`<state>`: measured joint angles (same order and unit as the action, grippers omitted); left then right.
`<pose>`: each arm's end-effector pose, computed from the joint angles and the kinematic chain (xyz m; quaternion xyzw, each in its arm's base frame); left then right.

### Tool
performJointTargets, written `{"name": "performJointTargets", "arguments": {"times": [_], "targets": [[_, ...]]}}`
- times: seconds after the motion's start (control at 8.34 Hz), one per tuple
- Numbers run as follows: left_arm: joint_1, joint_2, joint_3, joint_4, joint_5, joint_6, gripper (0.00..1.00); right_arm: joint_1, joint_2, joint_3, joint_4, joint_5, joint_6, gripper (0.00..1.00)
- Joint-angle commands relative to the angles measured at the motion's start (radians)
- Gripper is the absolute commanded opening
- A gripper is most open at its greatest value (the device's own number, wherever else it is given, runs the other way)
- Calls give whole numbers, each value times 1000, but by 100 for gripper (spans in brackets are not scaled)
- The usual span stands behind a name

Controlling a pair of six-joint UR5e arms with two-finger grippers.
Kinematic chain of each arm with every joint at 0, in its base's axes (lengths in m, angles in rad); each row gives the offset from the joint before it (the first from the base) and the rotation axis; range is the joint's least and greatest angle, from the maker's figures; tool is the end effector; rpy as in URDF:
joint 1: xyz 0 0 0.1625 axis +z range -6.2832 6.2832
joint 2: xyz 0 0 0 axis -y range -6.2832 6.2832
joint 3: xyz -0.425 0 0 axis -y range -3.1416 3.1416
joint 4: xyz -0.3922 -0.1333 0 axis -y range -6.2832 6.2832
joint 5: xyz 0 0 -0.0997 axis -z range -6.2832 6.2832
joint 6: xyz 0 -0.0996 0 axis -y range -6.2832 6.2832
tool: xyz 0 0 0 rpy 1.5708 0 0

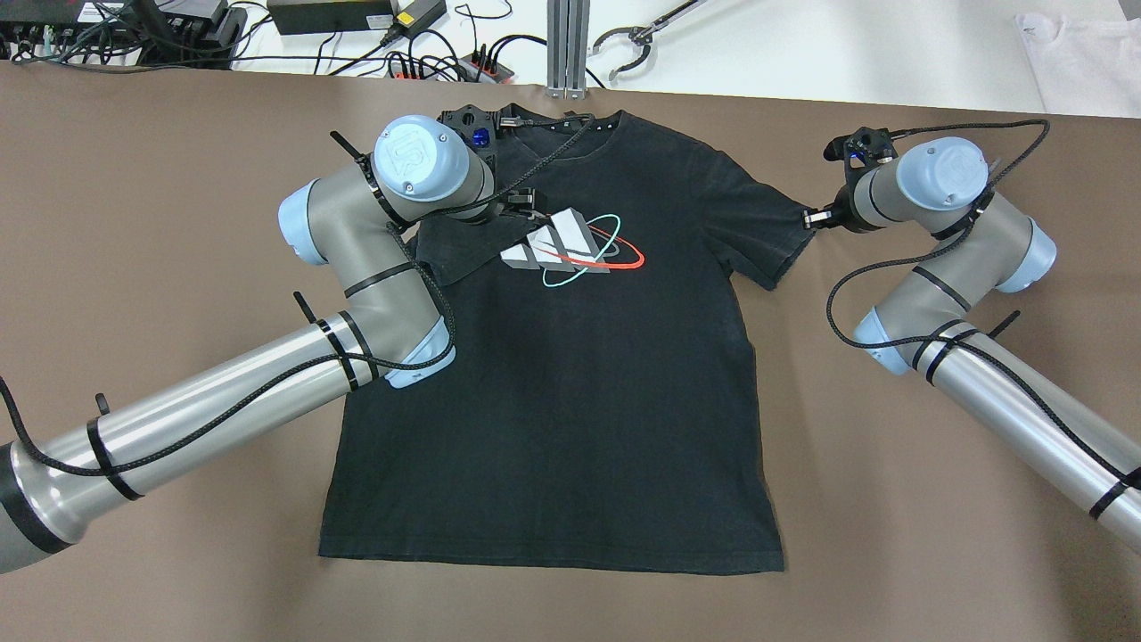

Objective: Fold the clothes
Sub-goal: 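Grasp the other sleeve with the right gripper and fold it inward over the chest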

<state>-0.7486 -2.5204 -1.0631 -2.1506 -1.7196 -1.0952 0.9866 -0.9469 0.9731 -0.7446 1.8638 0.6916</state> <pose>0.5319 -0.6560 0.2085 0.2271 0.4363 -0.0824 0.8668 -0.3418 -0.7064 0.4849 0.2494 -0.3503 -0.0119 0.9027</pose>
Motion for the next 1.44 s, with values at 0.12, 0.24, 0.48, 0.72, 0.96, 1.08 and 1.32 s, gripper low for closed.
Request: {"name": "performJointTargets", "arguments": {"times": [0.12,0.24,0.48,0.72,0.96,1.08,1.32], "targets": [[0,-3,-2,0,-2,-2,100,10,17,42,-9,12,46,0],[0,-5,-2,0,-3,1,100,10,19,82,-39,12,63,0],[-6,6,0,-5,-8,18,100,-3,66,191,-193,12,126,0],[-17,23,2,-17,-9,69,100,-70,175,196,-333,2,237,0],[-31,29,5,-23,-11,89,100,-124,233,191,-381,-17,385,0],[-34,31,5,-23,-11,92,100,-152,261,188,-384,-69,431,0],[-35,31,6,-23,-12,95,100,-181,338,177,-465,-159,497,0]]}}
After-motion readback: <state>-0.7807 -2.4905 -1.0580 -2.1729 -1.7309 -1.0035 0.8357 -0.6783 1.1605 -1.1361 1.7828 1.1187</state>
